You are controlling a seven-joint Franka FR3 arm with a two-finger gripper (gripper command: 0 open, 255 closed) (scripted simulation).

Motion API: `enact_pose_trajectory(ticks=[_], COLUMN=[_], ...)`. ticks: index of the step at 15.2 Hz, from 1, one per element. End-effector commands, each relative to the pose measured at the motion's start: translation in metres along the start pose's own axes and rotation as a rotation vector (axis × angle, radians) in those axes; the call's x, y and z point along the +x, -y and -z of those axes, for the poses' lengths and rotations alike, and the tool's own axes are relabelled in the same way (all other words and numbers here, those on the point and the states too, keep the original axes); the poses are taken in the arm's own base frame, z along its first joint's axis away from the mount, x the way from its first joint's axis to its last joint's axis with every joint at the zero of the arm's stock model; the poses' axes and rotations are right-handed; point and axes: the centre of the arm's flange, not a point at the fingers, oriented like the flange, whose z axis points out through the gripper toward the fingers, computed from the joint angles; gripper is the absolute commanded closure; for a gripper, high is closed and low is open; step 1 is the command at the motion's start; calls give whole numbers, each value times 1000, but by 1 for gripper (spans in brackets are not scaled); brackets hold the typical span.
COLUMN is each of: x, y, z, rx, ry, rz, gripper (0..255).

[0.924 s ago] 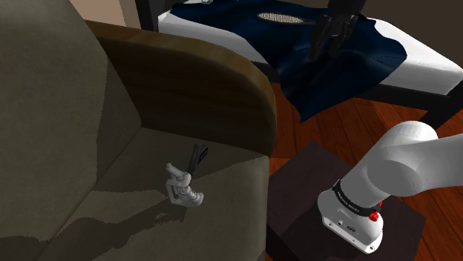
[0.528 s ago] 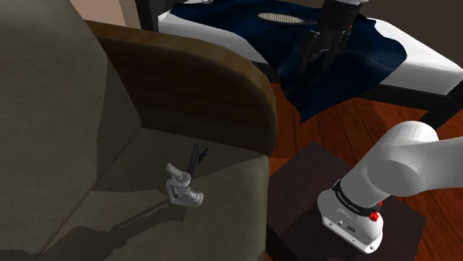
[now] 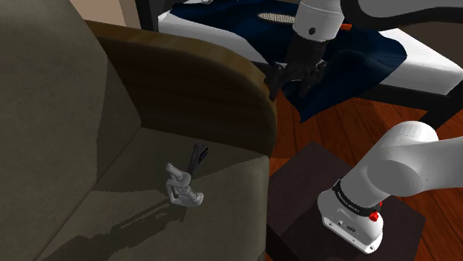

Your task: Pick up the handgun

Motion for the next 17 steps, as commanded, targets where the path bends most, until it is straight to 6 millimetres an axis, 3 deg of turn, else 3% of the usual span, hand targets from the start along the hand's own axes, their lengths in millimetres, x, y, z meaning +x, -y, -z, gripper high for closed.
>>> enact_pose_trajectory(ticks=[1,9,17], x=[-9,-30,-32], y=[22,114,206], z=[-13,-70,-129], rx=[-6,-31,-56], ry=[-6,-28,-51], rz=[-51,-238,-424], gripper=[0,0,0])
